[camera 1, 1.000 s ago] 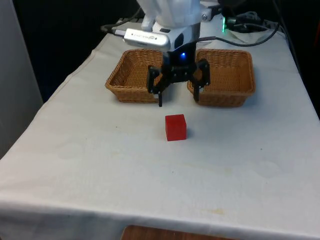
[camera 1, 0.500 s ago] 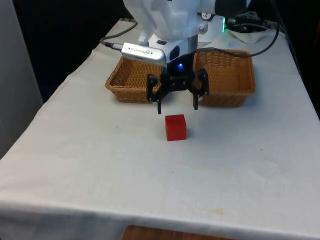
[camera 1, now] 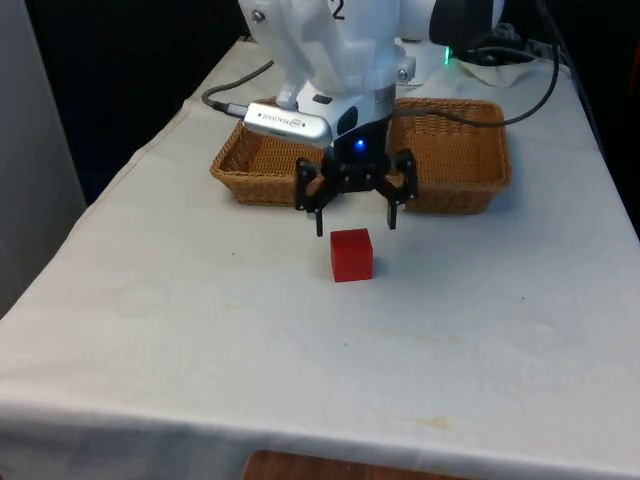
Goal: Pick up the red cube and place it into the right basket.
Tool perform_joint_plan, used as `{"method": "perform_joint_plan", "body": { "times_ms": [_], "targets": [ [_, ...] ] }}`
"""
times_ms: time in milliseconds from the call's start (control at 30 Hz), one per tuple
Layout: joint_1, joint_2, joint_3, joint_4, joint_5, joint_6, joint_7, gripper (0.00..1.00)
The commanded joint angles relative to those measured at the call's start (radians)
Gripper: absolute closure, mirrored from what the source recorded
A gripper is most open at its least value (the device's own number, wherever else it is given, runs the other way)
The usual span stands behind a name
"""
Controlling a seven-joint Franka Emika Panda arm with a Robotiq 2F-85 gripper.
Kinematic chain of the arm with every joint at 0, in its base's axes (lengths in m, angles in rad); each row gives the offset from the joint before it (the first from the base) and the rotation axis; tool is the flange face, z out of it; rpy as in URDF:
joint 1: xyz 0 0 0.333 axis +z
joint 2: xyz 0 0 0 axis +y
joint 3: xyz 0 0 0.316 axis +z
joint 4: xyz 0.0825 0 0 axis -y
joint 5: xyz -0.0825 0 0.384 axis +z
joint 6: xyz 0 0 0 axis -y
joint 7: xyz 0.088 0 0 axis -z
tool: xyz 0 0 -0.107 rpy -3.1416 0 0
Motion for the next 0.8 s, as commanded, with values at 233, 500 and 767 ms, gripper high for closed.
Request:
{"method": "perform_joint_plan", "body": {
  "times_ms": [233,500,767],
  "targets": [
    [-0.015,0.053,0.005,0.048,0.010,0.003,-0.009,0.00],
    [-0.012,0.094,0.006,0.078,0.024,0.005,-0.005,0.00],
    [-0.011,0.125,0.007,0.094,0.039,0.006,-0.006,0.00]
  ]
}}
